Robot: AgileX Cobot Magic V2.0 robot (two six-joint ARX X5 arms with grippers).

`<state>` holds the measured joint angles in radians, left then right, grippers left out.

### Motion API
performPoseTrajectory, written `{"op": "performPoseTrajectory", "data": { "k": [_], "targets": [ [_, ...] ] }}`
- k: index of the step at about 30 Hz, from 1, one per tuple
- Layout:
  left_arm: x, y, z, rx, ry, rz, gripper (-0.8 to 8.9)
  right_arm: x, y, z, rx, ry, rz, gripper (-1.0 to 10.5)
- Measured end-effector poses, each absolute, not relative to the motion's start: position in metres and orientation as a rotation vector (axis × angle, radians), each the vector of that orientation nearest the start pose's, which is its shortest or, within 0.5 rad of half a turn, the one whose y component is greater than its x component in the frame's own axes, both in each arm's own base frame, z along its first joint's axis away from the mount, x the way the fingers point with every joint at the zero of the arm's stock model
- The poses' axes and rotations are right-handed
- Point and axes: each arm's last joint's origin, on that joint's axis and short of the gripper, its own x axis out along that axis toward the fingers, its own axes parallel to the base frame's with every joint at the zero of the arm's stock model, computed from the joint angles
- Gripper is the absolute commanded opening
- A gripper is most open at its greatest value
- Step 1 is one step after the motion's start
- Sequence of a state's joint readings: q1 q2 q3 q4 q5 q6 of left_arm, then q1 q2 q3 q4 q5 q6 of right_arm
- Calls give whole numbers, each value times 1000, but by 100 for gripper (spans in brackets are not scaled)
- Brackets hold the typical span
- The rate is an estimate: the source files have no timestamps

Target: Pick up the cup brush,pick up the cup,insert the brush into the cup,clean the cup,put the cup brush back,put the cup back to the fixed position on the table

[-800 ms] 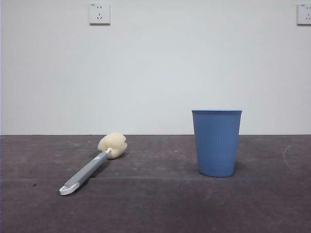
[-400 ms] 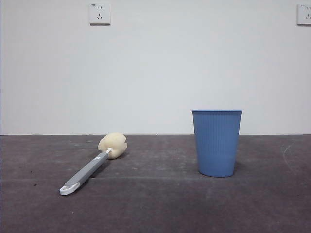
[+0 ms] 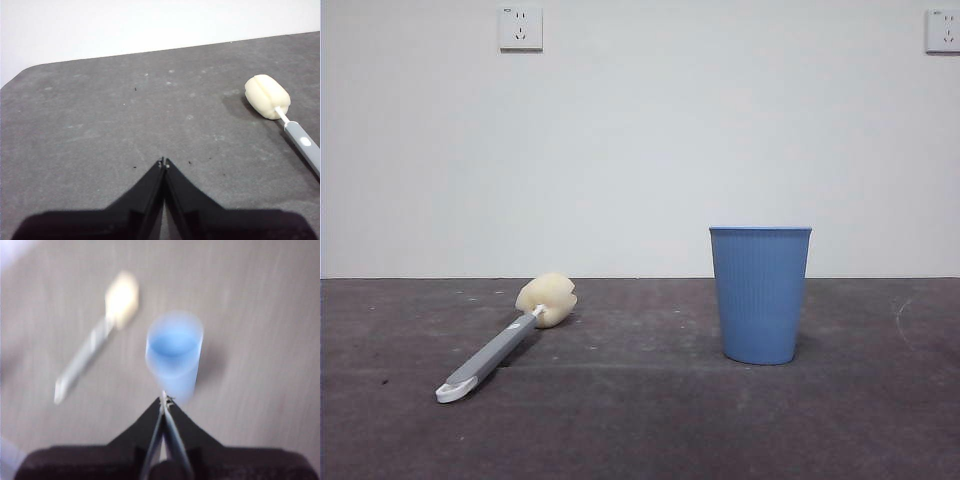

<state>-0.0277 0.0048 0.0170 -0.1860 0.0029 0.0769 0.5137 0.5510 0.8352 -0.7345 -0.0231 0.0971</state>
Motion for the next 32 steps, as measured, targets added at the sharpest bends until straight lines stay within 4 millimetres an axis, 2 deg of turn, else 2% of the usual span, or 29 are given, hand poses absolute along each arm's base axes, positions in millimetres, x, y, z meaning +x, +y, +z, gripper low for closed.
{"op": "performPoseTrajectory", "data": {
  "k": [3,5,14,20,32],
  "targets": [
    [95,-3,151,79,173,-37,-3,84,43,330,-9,267,480,3],
    [95,-3,151,79,173,-37,-3,84,40,323,-24,189,455,3],
    [95,-3,151,79,173,-37,-3,90,28,248,-30,19,325,3],
    [95,-3,151,79,173,-37,-3,95,22,214,-30,34,243,3],
    [95,-3,151,78,173,-37,-3,92,9,181,-21,7,111,3]
  ]
}}
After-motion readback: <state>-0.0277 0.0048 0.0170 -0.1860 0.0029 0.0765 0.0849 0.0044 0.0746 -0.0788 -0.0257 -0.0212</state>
